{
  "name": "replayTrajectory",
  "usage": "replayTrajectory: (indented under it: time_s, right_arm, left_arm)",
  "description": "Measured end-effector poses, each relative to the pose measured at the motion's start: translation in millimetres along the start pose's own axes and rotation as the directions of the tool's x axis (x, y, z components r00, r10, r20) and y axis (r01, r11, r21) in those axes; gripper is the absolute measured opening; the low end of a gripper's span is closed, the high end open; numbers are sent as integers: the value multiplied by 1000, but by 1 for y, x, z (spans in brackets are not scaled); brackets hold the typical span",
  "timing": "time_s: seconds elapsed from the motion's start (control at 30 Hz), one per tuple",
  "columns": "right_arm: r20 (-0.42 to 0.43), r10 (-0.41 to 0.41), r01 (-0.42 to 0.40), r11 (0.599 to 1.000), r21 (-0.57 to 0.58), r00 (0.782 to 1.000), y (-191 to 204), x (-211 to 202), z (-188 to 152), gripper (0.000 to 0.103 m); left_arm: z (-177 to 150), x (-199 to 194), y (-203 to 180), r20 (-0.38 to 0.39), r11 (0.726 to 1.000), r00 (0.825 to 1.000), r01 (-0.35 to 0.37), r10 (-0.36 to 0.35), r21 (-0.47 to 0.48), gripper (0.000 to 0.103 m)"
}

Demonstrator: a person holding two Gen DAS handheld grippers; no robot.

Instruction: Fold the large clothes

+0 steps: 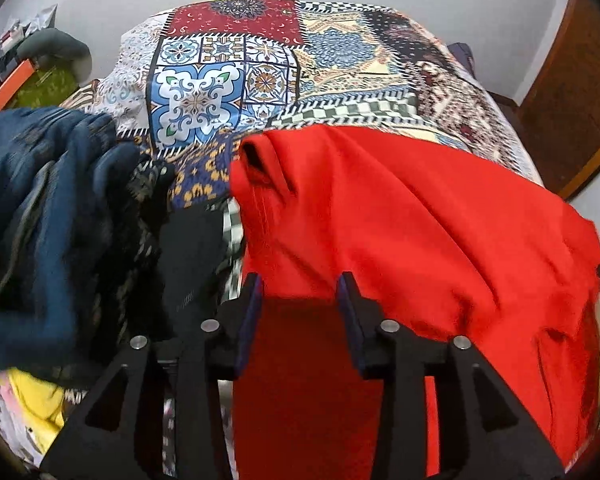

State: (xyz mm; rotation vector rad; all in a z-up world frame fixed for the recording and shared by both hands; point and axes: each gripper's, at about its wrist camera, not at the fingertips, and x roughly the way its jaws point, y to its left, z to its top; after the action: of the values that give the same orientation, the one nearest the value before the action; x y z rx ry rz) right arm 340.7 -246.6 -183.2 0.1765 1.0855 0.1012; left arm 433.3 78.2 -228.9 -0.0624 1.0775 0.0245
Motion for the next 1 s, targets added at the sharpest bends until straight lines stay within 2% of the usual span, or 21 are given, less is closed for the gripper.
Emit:
replayTrajectory:
  time_s: [0.23, 0.4, 0.47, 0.57, 0.83, 1.0]
  right_arm:
    - [66, 11, -5, 996, -91, 998, 22, -61, -27, 49]
    - [101, 35, -20, 990, -140, 994, 33, -100, -49, 49]
    - [112, 39, -21, 988, -154, 993, 36, -109, -57, 49]
    - [111, 38, -19, 985, -169, 993, 39, -116, -67, 50]
    - [68, -4, 15, 986, -167, 998, 28, -118, -103, 53]
    - [2, -14, 14, 996, -85, 1000, 5, -105, -127, 54]
  left_arm:
    - [-38, -60, 0, 34, 1000, 999, -4, 4, 18, 42]
    - [-67, -106, 5, 65, 999, 998, 20, -21, 26, 44]
    - [-79, -120, 9, 73, 999, 997, 31, -32, 26, 50]
    - [-100, -134, 16, 64, 998, 996, 54, -56, 26, 51]
    - [-159, -137, 38, -34, 995, 994, 100, -99, 11, 51]
    - [-192, -112, 46, -123, 985, 978, 167, -171, -47, 51]
